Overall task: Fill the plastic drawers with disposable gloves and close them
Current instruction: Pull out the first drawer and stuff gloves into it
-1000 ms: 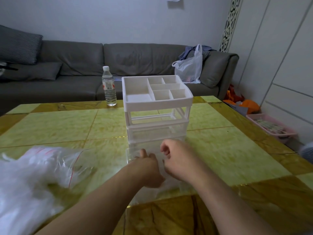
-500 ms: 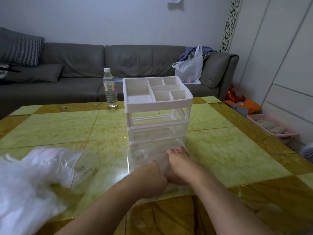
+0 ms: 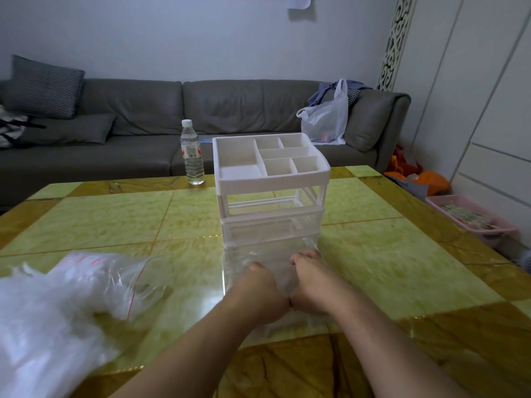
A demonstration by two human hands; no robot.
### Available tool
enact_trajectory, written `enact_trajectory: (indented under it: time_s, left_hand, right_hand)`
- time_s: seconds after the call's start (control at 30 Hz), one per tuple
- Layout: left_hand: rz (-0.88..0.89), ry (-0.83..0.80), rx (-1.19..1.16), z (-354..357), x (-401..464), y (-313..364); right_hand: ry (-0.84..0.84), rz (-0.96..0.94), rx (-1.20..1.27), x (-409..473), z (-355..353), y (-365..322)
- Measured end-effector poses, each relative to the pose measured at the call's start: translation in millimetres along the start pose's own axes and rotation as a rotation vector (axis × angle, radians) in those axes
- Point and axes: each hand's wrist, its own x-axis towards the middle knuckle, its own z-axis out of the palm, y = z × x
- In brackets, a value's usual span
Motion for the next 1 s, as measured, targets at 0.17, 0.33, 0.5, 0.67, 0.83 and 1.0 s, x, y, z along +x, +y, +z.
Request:
enact_trajectory:
  time_s: [0.17, 0.33, 0.5, 0.67, 0.83, 1.0]
  left_hand:
    - [0.165, 0.269, 0.026, -5, -33, -9]
    - [0.436, 0.482, -0.062, -13, -63, -46]
    - [0.377, 0.583, -0.172, -24, -90, -103]
    - [0.180, 0.791, -0.179, -58, -116, -160]
    - [-0.113, 0.523, -0.038, -98, -134, -221]
    - [-0.211, 0.209, 0.150, -81, -131, -248]
  right_hand:
    - [0.217, -0.028, 0.006, -9, -5, -4]
    - [0.365, -0.083, 0.116, -21, -10, -21]
    - [0.456, -0.205, 0.232, -39, -7, -44]
    - [0.369, -0.396, 0.268, -59, 26, -87]
    - [0.152, -0.461, 0.237, -76, 69, -127]
    - [0.024, -0.458, 0.235, -81, 102, -152]
